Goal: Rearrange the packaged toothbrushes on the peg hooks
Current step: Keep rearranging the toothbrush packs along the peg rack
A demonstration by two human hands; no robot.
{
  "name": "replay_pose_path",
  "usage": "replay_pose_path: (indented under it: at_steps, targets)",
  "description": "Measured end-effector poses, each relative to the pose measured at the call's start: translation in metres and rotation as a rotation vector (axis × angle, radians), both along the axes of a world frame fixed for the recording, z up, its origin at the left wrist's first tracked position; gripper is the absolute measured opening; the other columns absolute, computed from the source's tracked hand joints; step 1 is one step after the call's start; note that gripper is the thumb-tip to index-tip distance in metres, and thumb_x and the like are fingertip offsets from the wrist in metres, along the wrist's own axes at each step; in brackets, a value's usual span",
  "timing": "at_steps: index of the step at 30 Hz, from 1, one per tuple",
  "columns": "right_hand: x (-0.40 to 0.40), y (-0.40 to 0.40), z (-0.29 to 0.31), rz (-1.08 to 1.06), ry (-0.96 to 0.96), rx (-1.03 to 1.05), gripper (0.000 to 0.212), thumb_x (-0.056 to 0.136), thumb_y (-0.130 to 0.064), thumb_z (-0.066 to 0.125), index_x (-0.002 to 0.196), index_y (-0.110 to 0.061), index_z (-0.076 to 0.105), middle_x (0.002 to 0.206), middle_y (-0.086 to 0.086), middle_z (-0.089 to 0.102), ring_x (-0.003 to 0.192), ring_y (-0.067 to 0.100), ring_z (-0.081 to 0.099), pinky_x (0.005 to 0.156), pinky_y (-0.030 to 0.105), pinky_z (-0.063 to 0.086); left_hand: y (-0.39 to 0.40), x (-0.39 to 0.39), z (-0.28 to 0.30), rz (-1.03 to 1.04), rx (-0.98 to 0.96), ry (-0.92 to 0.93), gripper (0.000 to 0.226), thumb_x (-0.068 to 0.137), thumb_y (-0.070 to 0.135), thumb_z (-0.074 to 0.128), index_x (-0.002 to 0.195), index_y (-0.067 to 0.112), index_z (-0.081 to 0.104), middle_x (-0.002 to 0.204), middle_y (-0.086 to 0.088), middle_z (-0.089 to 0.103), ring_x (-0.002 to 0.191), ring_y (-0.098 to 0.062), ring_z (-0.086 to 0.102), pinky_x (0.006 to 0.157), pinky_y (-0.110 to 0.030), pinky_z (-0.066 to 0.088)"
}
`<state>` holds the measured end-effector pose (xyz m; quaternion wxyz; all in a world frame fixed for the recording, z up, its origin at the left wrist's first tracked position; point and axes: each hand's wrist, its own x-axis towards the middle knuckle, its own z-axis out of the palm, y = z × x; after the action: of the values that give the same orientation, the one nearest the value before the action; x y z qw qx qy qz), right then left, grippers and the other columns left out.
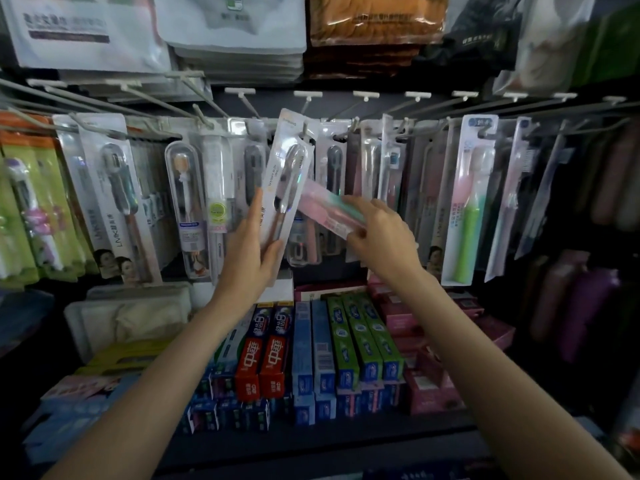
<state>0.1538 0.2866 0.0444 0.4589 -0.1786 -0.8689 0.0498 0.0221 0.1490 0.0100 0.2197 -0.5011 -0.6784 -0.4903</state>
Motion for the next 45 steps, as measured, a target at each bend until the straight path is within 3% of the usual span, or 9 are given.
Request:
replay_pose_path:
  at_steps: [5, 10, 12, 14, 17, 21, 25, 34, 45]
  targets:
    - [0.033, 0.007, -0.024, -0.017, 0.100, -0.123, 0.037, 0.079, -0.006, 0.054, 0.116, -0.012, 0.051, 0.101, 0.004, 0.061, 0.072, 0.019, 0.054, 0.058, 0.026, 0.038, 0.007, 0.003, -0.005, -0.031, 0.032, -0.074, 0.079, 0.090, 0.013, 0.054, 0.146, 0.034, 0.002, 0.146, -0.006, 0.036, 0.127, -0.021, 0.043, 0.103, -0.047, 0.040]
    - [0.068, 0.020, -0.052, 0.010, 0.363, -0.357, 0.012, 0.089, -0.015, 0.057, 0.091, -0.007, 0.048, 0.064, -0.008, 0.047, 0.049, 0.004, 0.041, 0.043, 0.014, 0.033, 0.014, 0.019, -0.009, 0.095, 0.135, -0.040, 0.072, 0.090, 0.011, 0.055, 0.147, 0.020, 0.013, 0.143, -0.008, 0.030, 0.122, 0.003, 0.024, 0.100, -0.007, 0.018]
    - [0.078, 0.027, -0.055, 0.010, 0.444, -0.448, 0.017, 0.089, -0.020, 0.058, 0.094, -0.005, 0.050, 0.061, -0.004, 0.046, 0.050, 0.006, 0.042, 0.045, 0.014, 0.034, 0.021, 0.025, -0.008, 0.138, 0.166, -0.033, 0.071, 0.089, 0.011, 0.057, 0.146, 0.015, 0.016, 0.140, -0.011, 0.030, 0.125, -0.006, 0.027, 0.101, -0.012, 0.019]
    - [0.085, 0.036, -0.051, -0.005, 0.429, -0.496, 0.018, 0.088, -0.015, 0.058, 0.101, -0.005, 0.050, 0.064, -0.002, 0.046, 0.052, 0.011, 0.042, 0.045, 0.013, 0.033, 0.028, 0.030, -0.006, 0.153, 0.168, -0.016, 0.069, 0.088, 0.007, 0.058, 0.144, 0.013, 0.019, 0.140, -0.014, 0.029, 0.121, -0.004, 0.030, 0.106, -0.020, 0.026]
    - [0.089, 0.047, -0.041, -0.046, 0.362, -0.422, 0.028, 0.086, -0.009, 0.057, 0.111, -0.003, 0.048, 0.075, 0.000, 0.052, 0.056, 0.009, 0.044, 0.045, 0.010, 0.034, 0.036, 0.037, -0.004, 0.134, 0.153, -0.062, 0.064, 0.089, -0.002, 0.052, 0.144, 0.011, 0.021, 0.139, -0.014, 0.033, 0.083, 0.018, 0.038, 0.078, 0.004, 0.030]
    - [0.086, 0.052, -0.028, -0.142, 0.261, -0.159, 0.036, 0.087, -0.002, 0.052, 0.122, 0.001, 0.044, 0.114, 0.017, 0.055, 0.080, 0.028, 0.056, 0.058, 0.018, 0.030, 0.040, 0.033, -0.010, 0.128, 0.110, -0.147, 0.062, 0.093, 0.003, 0.047, 0.146, 0.017, 0.017, 0.129, -0.018, 0.048, 0.082, -0.018, 0.057, 0.066, -0.013, 0.039]
    - [0.075, 0.051, -0.013, -0.163, 0.262, -0.143, 0.037, 0.095, -0.008, 0.044, 0.130, 0.001, 0.042, 0.124, 0.019, 0.052, 0.104, 0.032, 0.053, 0.076, 0.027, 0.037, 0.040, 0.029, -0.010, 0.143, 0.116, -0.140, 0.060, 0.092, 0.002, 0.048, 0.144, 0.014, 0.021, 0.125, -0.022, 0.049, 0.099, -0.029, 0.054, 0.083, -0.033, 0.044]
    - [0.032, 0.051, -0.018, -0.014, 0.318, -0.515, 0.037, 0.097, -0.012, 0.042, 0.132, -0.003, 0.035, 0.115, 0.013, 0.055, 0.093, 0.024, 0.056, 0.078, 0.036, 0.049, 0.022, 0.012, -0.007, 0.158, 0.047, -0.075, 0.056, 0.092, 0.002, 0.048, 0.142, 0.015, 0.027, 0.111, -0.014, 0.052, 0.085, -0.018, 0.050, 0.075, -0.030, 0.042]
    - [0.009, 0.034, -0.030, -0.071, 0.191, -0.388, 0.053, 0.095, -0.002, 0.041, 0.143, -0.001, 0.018, 0.140, 0.024, 0.024, 0.126, 0.036, 0.031, 0.103, 0.037, 0.031, 0.005, -0.005, 0.002, 0.208, 0.022, 0.059, 0.055, 0.089, -0.003, 0.049, 0.138, 0.013, 0.034, 0.112, -0.012, 0.054, 0.097, -0.024, 0.055, 0.086, -0.038, 0.047]
